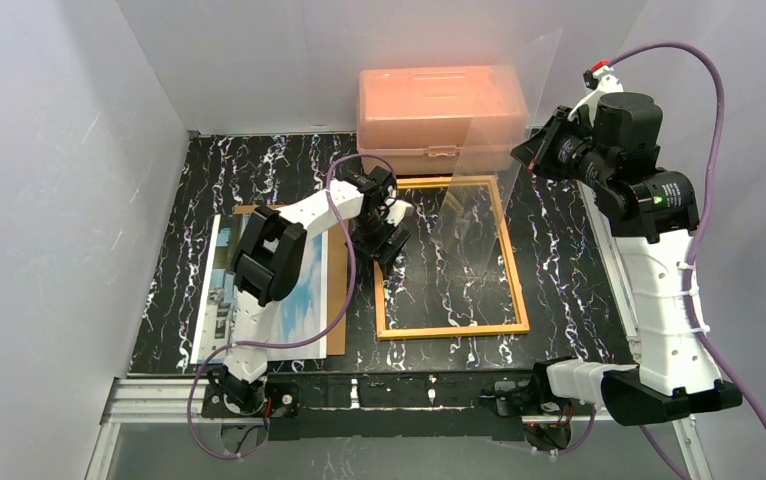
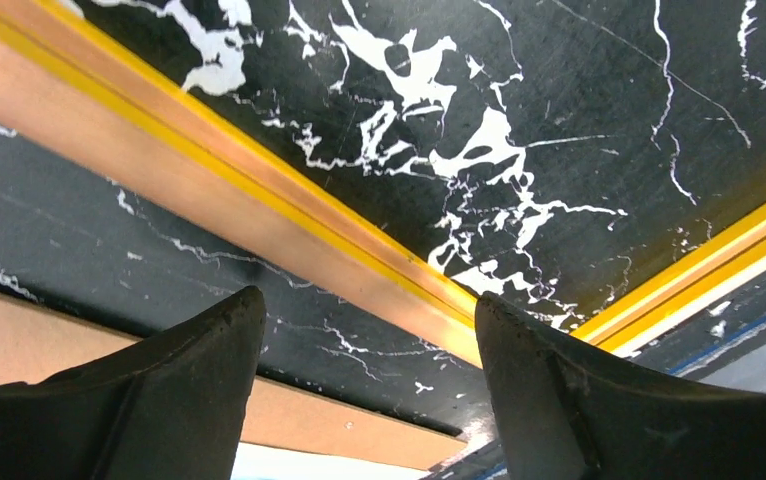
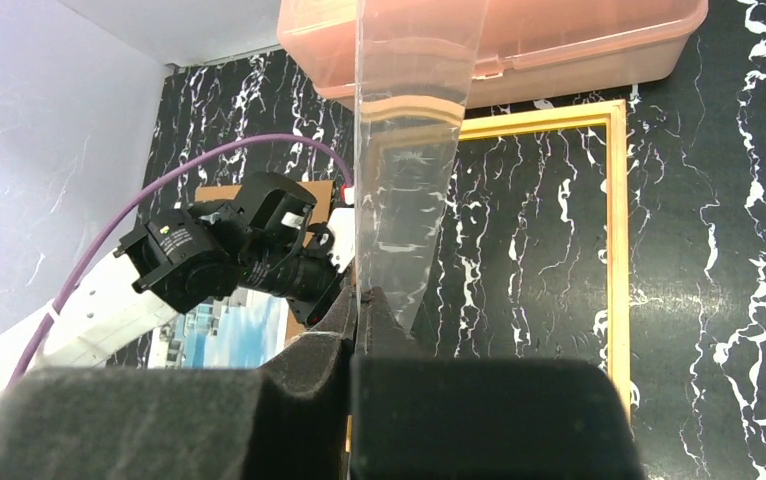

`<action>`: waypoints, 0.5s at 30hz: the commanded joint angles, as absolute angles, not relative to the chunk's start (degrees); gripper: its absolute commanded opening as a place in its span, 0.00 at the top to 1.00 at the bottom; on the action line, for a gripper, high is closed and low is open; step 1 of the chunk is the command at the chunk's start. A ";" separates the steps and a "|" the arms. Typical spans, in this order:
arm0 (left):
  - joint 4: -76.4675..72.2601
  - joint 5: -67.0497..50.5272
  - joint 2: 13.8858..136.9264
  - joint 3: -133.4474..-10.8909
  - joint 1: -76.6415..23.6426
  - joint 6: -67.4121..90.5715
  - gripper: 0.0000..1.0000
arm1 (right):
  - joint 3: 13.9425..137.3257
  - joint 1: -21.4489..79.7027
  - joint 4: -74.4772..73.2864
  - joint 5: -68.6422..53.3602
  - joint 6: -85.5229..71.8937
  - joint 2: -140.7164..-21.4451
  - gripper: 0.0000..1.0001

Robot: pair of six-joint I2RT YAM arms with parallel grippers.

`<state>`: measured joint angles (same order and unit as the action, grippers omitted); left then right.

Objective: Put the photo into the frame
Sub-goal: Adjust the photo frame at the center of the board.

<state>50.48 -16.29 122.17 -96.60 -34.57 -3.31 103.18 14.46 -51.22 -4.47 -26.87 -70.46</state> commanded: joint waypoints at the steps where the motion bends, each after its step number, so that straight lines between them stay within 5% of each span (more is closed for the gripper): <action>1: 48.80 -14.52 122.69 -96.63 -35.49 -3.52 0.30 | 104.00 14.34 -49.42 -5.81 -26.62 -69.98 0.99; 9: 44.90 -8.77 120.72 -89.34 -35.86 -7.50 0.67 | 101.81 14.35 -46.86 -9.28 -27.84 -69.51 0.99; 15: 42.45 -6.26 116.74 -81.68 -35.86 -7.23 0.72 | 99.56 14.33 -44.46 -11.94 -29.04 -69.48 0.99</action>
<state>42.19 -12.14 118.65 -87.70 -35.57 -5.06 100.42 14.46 -50.39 -8.95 -27.66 -70.59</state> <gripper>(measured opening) 0.293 0.032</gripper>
